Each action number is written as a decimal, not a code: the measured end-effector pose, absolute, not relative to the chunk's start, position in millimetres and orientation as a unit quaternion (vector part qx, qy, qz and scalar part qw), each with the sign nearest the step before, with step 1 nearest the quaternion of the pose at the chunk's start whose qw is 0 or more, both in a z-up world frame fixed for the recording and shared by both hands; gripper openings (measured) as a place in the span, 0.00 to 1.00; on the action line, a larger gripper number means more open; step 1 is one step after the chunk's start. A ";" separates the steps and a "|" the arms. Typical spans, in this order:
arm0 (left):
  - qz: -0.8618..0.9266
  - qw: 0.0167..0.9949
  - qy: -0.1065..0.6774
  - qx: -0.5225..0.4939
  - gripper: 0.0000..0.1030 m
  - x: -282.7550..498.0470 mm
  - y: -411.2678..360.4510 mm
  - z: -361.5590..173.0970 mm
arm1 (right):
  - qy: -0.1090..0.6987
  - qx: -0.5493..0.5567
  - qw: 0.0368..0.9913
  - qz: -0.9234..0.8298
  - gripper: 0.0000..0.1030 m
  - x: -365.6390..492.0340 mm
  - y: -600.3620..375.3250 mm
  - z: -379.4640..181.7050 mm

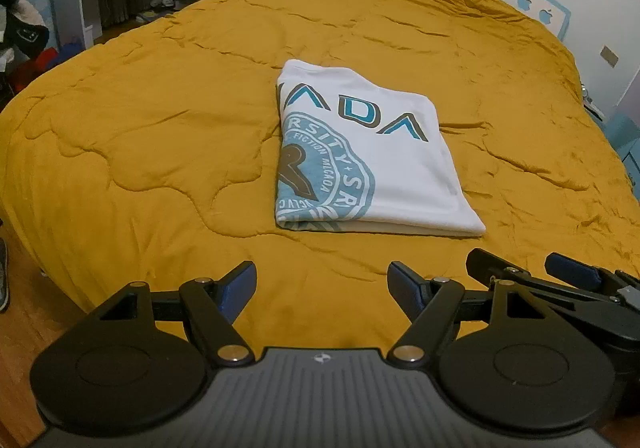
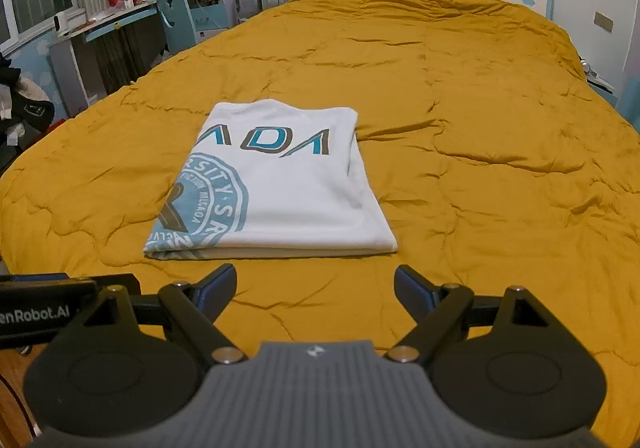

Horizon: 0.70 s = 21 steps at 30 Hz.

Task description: Fold small clothes

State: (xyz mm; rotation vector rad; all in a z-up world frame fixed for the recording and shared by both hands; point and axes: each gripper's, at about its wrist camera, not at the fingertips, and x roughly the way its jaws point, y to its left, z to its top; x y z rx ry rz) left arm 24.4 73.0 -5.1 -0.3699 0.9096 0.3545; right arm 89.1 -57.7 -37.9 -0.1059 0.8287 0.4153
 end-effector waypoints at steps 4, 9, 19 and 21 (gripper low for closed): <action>0.175 0.866 0.436 -0.172 0.85 24.7 73.6 -5.6 | 0.399 -0.050 0.894 0.200 0.79 89.2 -57.4 -37.0; 0.181 0.863 0.442 -0.166 0.85 26.2 74.3 -8.1 | 0.400 -0.049 0.894 0.196 0.79 89.6 -58.9 -38.4; 0.180 0.855 0.456 -0.170 0.85 26.9 72.0 -15.4 | 0.401 -0.047 0.894 0.193 0.79 90.6 -60.1 -38.5; 0.181 0.855 0.457 -0.169 0.85 26.8 71.7 -14.9 | 0.401 -0.047 0.894 0.193 0.79 90.6 -59.7 -38.6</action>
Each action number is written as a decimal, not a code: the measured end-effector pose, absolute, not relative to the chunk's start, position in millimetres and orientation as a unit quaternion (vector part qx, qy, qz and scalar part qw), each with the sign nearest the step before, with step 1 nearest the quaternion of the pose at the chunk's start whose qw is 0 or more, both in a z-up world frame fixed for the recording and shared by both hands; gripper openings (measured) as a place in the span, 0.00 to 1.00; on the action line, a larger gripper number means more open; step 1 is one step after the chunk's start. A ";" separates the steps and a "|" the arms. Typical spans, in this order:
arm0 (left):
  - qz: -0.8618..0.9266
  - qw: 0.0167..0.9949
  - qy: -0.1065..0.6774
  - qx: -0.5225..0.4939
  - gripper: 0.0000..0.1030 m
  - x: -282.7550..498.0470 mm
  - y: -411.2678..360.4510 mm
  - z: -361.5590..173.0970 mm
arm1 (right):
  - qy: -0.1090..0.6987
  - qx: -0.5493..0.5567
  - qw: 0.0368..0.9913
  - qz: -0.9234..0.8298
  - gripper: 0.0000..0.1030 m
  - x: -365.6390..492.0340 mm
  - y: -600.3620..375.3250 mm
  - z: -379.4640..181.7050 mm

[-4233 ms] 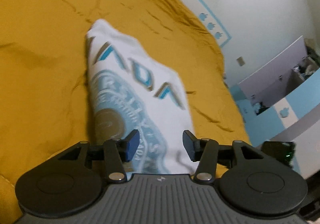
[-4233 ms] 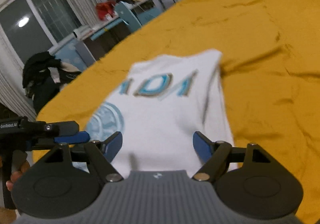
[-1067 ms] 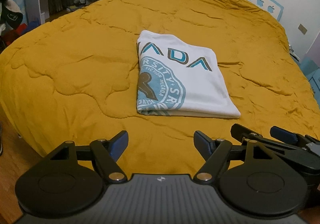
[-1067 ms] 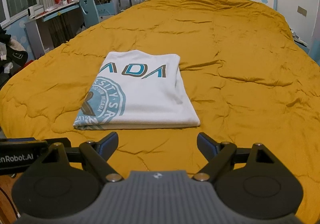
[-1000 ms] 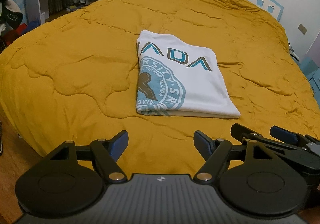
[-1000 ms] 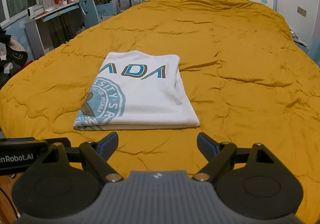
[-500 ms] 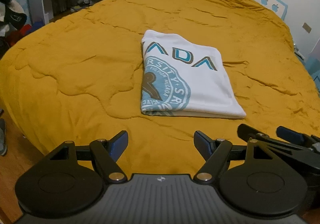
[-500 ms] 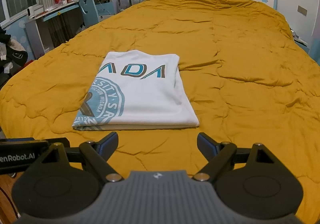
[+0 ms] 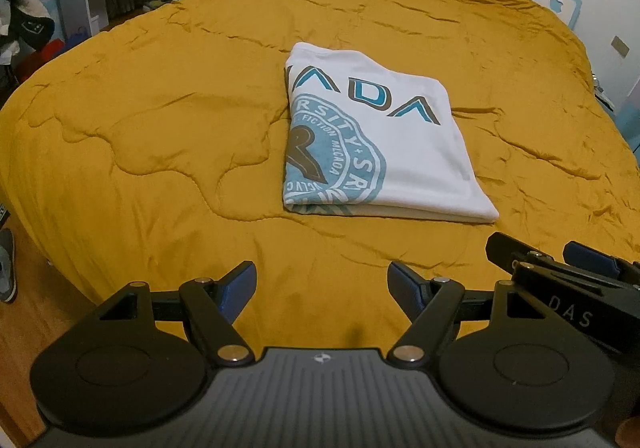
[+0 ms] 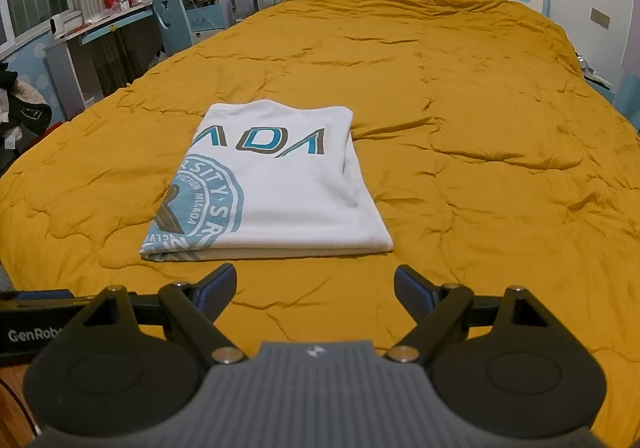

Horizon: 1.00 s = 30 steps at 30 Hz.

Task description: Fold small clothes

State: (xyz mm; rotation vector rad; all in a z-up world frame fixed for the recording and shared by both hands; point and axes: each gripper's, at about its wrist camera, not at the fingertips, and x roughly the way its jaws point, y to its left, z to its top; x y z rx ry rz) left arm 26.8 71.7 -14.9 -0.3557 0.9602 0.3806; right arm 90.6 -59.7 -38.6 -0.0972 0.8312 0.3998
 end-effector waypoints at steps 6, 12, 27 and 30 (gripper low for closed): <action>0.181 0.854 0.458 -0.165 0.85 27.9 71.4 -14.8 | 0.402 -0.050 0.894 0.190 0.79 90.9 -57.0 -39.4; 0.183 0.857 0.461 -0.137 0.85 29.7 64.8 -14.8 | 0.400 -0.060 0.896 0.181 0.79 89.4 -54.8 -39.8; 0.179 0.852 0.471 -0.144 0.84 31.0 65.0 -18.6 | 0.401 -0.066 0.897 0.173 0.79 88.4 -56.6 -40.3; 0.180 0.850 0.473 -0.145 0.84 31.3 65.1 -19.9 | 0.403 -0.068 0.897 0.170 0.79 88.2 -55.4 -40.8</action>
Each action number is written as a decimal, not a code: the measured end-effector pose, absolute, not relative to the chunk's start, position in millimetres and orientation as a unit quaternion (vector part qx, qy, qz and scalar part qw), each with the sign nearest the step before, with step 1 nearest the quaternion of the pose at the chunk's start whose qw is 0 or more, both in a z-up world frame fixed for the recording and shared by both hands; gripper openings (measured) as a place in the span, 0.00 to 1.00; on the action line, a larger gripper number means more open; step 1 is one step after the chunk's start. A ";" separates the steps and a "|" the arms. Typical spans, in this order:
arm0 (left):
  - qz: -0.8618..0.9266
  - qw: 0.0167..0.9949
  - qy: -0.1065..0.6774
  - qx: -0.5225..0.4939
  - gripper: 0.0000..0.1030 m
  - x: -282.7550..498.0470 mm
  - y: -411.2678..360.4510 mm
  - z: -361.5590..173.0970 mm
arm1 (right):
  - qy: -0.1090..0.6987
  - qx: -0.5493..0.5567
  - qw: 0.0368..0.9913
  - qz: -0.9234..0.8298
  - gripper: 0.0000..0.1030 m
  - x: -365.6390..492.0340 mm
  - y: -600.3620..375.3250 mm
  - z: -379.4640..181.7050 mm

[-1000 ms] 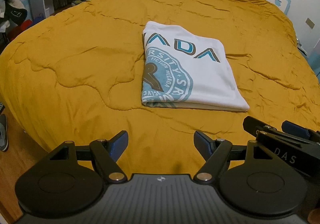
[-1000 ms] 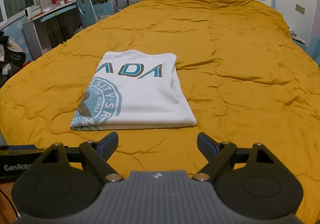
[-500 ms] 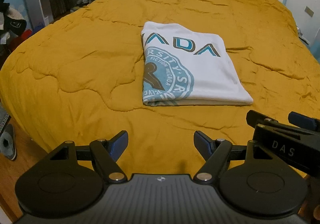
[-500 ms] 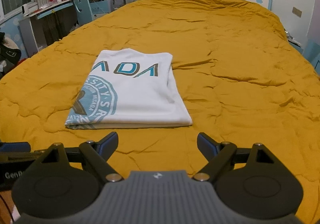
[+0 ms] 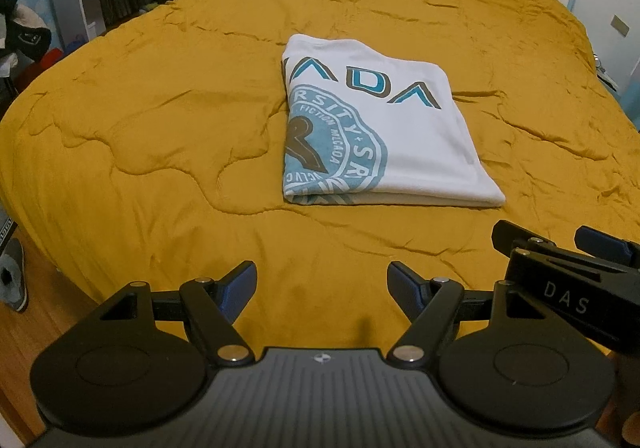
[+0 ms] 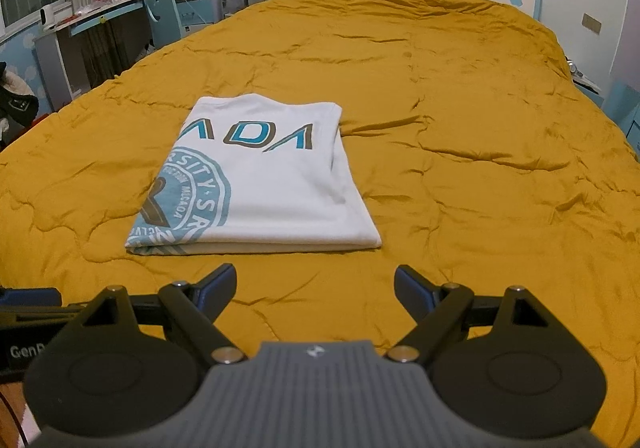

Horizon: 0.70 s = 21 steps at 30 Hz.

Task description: Fold small clothes

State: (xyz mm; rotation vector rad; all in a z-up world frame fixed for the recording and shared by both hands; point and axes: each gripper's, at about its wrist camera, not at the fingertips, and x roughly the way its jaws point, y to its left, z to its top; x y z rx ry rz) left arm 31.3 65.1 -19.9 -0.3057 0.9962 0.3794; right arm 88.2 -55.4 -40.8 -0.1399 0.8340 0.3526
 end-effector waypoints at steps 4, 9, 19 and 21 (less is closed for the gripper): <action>0.183 0.850 0.474 -0.141 0.84 31.5 63.4 -19.9 | 0.404 -0.069 0.896 0.169 0.79 88.3 -54.4 -41.8; 0.177 0.854 0.468 -0.143 0.84 31.1 64.5 -19.9 | 0.406 -0.063 0.896 0.168 0.79 89.0 -55.3 -41.4; 0.181 0.850 0.474 -0.143 0.84 34.0 64.1 -22.2 | 0.411 -0.063 0.895 0.162 0.79 91.3 -55.4 -44.8; 0.181 0.848 0.476 -0.146 0.84 34.7 64.6 -23.1 | 0.413 -0.062 0.894 0.161 0.79 91.5 -55.1 -45.2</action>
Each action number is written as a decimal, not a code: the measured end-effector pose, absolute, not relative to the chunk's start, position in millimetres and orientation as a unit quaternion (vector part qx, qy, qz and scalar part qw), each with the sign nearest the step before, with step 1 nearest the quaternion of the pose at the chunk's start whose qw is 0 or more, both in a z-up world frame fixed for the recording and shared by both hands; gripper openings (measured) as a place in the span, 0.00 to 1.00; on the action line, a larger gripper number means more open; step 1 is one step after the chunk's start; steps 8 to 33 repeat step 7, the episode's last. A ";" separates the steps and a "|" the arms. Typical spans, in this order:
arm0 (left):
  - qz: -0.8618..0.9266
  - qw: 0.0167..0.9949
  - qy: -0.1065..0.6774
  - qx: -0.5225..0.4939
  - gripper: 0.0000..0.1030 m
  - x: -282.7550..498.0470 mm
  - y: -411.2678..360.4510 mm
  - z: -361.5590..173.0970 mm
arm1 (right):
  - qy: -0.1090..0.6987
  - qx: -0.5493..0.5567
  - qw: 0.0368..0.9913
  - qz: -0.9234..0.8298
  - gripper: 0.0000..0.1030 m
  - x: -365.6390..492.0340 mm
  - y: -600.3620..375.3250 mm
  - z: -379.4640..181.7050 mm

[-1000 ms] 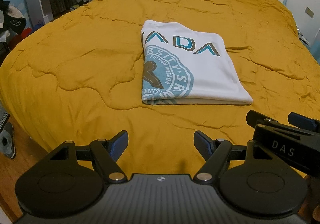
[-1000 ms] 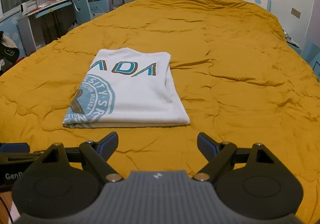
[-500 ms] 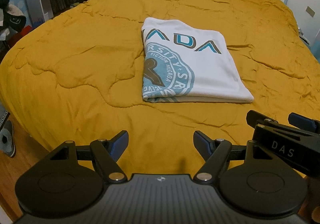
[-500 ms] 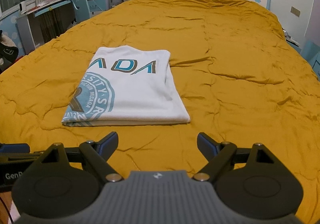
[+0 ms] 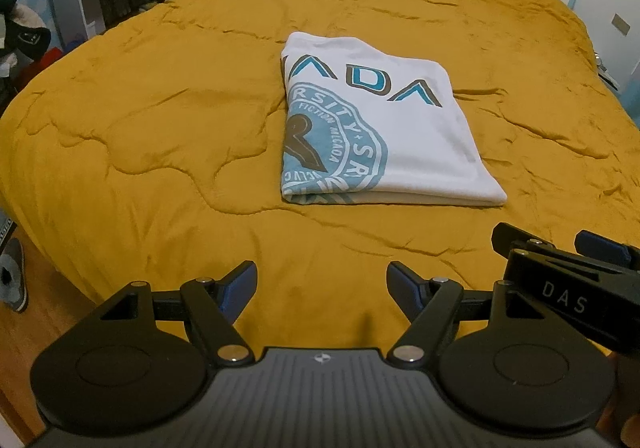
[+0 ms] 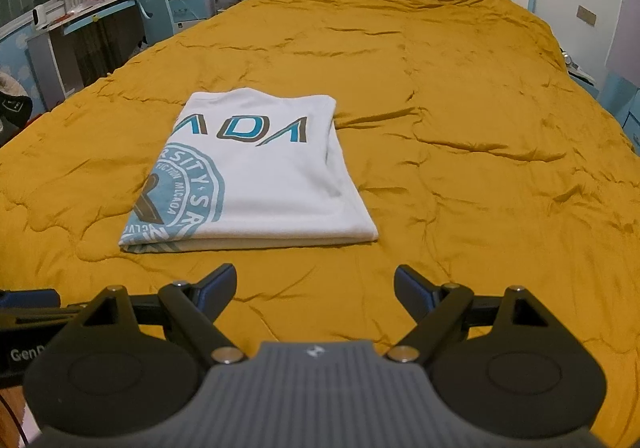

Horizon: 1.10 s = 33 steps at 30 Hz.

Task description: Fold small clothes

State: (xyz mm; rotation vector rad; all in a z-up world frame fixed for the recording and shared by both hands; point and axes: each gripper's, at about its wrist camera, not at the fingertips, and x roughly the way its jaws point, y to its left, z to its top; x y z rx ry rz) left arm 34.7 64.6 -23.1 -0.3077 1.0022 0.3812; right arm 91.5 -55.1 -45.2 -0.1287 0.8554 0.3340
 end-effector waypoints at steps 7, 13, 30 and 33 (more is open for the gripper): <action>0.174 0.850 0.476 -0.143 0.79 36.7 61.9 -23.8 | 0.416 -0.062 0.893 0.158 0.79 92.9 -55.8 -47.3; 0.174 0.850 0.476 -0.143 0.79 36.7 61.9 -23.8 | 0.416 -0.062 0.893 0.158 0.79 92.9 -55.8 -47.3; 0.174 0.850 0.476 -0.143 0.79 36.7 61.9 -23.8 | 0.416 -0.062 0.893 0.158 0.79 92.9 -55.8 -47.3; 0.174 0.850 0.476 -0.143 0.79 36.7 61.9 -23.8 | 0.416 -0.062 0.893 0.158 0.79 92.9 -55.8 -47.3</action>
